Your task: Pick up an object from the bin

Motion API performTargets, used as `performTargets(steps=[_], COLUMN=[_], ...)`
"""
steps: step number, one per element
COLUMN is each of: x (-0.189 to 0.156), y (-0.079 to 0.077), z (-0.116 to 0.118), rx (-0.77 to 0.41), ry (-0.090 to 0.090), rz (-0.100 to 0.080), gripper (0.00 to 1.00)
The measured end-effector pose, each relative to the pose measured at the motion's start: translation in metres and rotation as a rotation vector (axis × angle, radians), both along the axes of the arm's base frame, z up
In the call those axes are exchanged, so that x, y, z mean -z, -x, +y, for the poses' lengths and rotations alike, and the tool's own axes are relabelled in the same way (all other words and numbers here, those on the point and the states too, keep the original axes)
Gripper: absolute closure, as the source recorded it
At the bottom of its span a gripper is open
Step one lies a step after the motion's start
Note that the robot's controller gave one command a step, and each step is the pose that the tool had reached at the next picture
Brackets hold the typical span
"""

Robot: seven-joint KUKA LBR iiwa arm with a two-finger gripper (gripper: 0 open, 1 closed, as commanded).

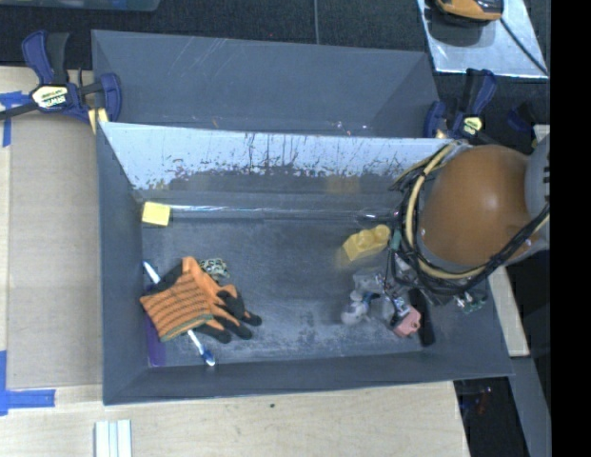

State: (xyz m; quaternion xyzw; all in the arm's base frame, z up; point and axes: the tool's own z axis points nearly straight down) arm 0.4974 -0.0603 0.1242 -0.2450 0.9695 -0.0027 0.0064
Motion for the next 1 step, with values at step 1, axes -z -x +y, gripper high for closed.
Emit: performTargets(steps=[1], x=[0.0], y=[0.0], z=[0.0001], rx=[-0.001], ry=[0.0], rz=[0.0], gripper=[1.0])
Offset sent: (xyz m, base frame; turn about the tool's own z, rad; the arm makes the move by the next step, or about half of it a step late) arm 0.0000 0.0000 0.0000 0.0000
